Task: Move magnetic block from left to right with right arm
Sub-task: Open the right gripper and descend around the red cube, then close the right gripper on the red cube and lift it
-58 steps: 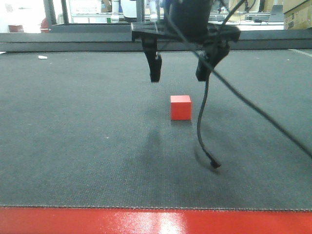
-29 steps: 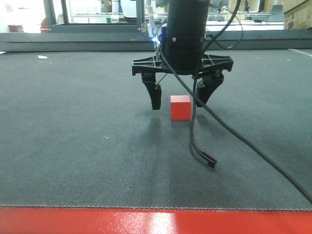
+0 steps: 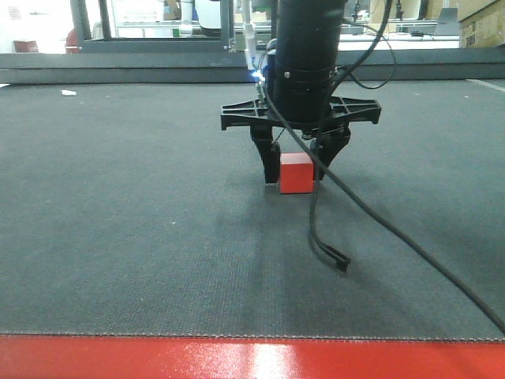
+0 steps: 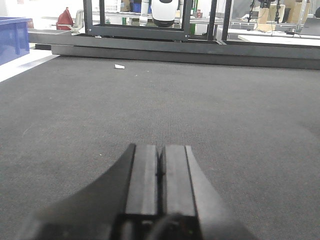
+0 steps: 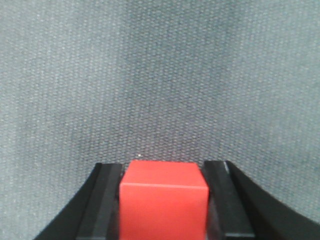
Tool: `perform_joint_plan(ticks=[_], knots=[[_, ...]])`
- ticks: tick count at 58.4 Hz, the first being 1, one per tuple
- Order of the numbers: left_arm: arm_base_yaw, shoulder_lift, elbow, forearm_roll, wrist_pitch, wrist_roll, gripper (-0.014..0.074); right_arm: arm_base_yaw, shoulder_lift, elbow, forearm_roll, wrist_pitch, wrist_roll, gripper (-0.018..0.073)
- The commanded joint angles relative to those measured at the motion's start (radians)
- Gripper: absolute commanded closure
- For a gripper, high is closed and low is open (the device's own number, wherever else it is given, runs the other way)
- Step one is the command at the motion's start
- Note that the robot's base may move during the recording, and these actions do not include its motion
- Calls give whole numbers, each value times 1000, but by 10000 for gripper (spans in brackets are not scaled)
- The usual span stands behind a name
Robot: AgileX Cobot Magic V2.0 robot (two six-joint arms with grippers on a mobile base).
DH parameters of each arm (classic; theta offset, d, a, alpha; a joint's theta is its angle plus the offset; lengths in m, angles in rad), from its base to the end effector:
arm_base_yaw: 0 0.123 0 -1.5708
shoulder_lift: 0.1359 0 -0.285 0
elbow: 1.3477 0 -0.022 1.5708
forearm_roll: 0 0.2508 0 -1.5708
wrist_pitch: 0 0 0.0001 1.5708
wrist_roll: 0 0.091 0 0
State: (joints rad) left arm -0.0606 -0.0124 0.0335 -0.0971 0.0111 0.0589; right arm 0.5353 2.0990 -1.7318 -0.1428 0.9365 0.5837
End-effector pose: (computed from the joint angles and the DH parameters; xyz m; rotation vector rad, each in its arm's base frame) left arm 0.0567 -0.0036 0.2015 0.0178 1.5162 -0.0799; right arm 0.3962 0.2228 0.2146 -0.0218 2.7714 0.1101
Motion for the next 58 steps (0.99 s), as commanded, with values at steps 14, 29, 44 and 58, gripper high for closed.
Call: perform_joint_plan(ticks=[14, 29, 44, 58], knots=[[3, -13, 7, -5, -91, -7, 722, -101, -300, 60, 17, -79, -253, 323], [3, -13, 7, -5, -91, -7, 722, -238, -686, 471, 17, -303, -424, 323], [3, -13, 7, -5, -91, -7, 722, -298, -1112, 856, 17, -470, -465, 323], [3, -13, 7, -5, -91, -7, 722, -298, -1519, 1088, 18, -497, -465, 323]])
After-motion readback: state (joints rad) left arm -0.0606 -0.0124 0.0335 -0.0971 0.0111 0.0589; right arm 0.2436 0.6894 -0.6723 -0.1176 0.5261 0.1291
